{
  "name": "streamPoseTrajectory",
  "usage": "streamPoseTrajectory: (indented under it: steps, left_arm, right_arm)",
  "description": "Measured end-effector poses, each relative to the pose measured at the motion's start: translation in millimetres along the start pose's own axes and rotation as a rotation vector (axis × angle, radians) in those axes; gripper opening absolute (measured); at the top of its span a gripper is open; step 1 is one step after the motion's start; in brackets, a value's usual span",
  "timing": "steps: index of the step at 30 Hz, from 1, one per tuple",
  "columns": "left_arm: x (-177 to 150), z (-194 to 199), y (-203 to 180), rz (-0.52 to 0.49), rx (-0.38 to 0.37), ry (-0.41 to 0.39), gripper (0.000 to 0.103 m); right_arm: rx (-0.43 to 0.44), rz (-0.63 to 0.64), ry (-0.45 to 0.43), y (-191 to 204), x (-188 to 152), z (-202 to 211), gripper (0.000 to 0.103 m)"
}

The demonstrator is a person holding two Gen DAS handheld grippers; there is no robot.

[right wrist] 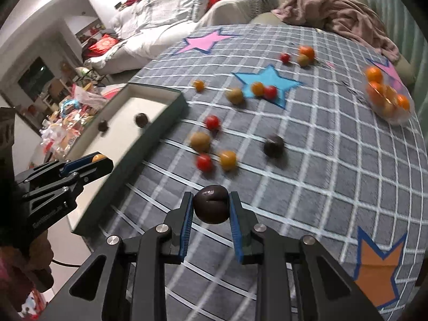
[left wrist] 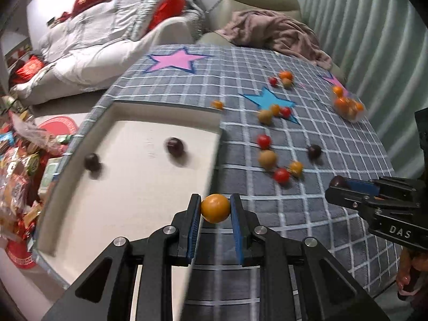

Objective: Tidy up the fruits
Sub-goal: 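Carry the tomato and plum into the white tray and open both tools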

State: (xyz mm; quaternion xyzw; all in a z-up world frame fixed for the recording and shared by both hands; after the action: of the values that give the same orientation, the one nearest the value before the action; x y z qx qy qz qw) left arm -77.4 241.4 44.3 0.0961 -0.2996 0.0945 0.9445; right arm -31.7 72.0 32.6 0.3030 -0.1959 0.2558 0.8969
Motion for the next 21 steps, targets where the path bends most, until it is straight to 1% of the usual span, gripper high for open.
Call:
streamPoseTrajectory:
  steps: [9, 21]
  left_arm:
    - [3.7, -19.8, 57.5, 0.098, 0.071, 0.021, 0.024]
    - [4.8, -43.1, 97.2, 0.144, 0.121, 0.036, 0.024]
  right_arm:
    - [0.045, 0.094, 0.057, 54.7, 33.8, -39.2, 0.029]
    - [0.074, 0.154, 0.132, 97.0, 60.7, -91.1, 0.029]
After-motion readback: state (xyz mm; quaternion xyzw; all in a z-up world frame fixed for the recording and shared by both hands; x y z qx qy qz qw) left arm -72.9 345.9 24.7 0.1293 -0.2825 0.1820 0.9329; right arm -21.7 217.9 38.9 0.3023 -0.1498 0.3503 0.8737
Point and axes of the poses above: each gripper's, at about its wrist camera, not at the fingertips, and z roughly against the way its jaws point, y to its left, x to its top, the point moved 3 cm from there along -z, roughly the way its jaws point, and after that the axes turned 14 degrees about x, right-handed, at the moved point
